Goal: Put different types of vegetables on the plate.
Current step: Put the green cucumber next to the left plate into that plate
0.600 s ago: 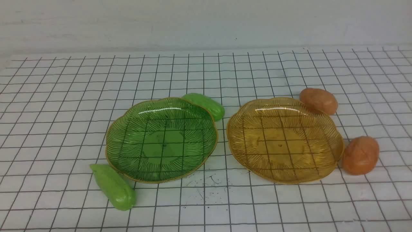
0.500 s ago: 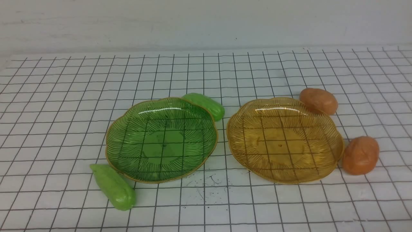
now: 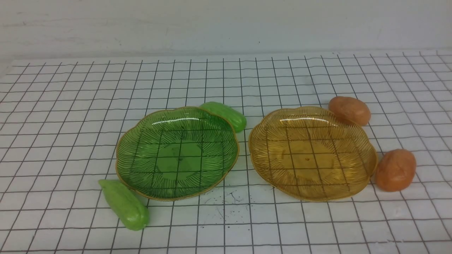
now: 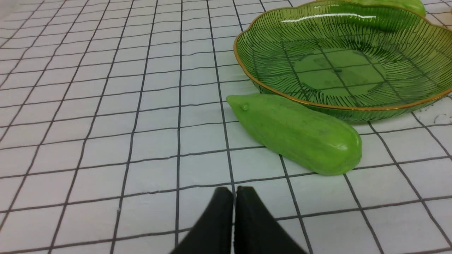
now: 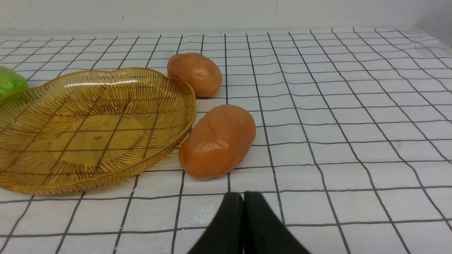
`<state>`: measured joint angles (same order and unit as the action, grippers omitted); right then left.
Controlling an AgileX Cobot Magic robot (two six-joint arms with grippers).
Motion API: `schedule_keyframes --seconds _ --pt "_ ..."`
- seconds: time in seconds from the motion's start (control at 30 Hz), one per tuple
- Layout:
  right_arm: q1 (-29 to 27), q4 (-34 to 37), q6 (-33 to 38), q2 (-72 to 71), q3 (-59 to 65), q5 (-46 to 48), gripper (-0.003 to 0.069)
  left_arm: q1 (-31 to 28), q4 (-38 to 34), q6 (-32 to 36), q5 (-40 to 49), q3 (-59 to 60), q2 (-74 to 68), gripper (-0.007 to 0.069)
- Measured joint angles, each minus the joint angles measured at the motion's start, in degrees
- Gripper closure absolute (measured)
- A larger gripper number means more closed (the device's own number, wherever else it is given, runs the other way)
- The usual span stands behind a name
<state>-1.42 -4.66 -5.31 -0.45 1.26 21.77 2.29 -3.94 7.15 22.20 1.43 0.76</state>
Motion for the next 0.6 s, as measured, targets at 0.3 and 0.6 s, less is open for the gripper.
schedule_keyframes --seconds 0.3,0.6 --pt "0.0 0.0 0.0 0.0 0.0 0.0 0.0673 0.0 -3.84 -0.86 -2.73 0.12 0.0 0.0632" --pt "0.0 0.0 0.0 0.0 0.0 0.0 0.0673 0.0 -27.03 -3.47 -13.21 0.2 0.0 0.0632"
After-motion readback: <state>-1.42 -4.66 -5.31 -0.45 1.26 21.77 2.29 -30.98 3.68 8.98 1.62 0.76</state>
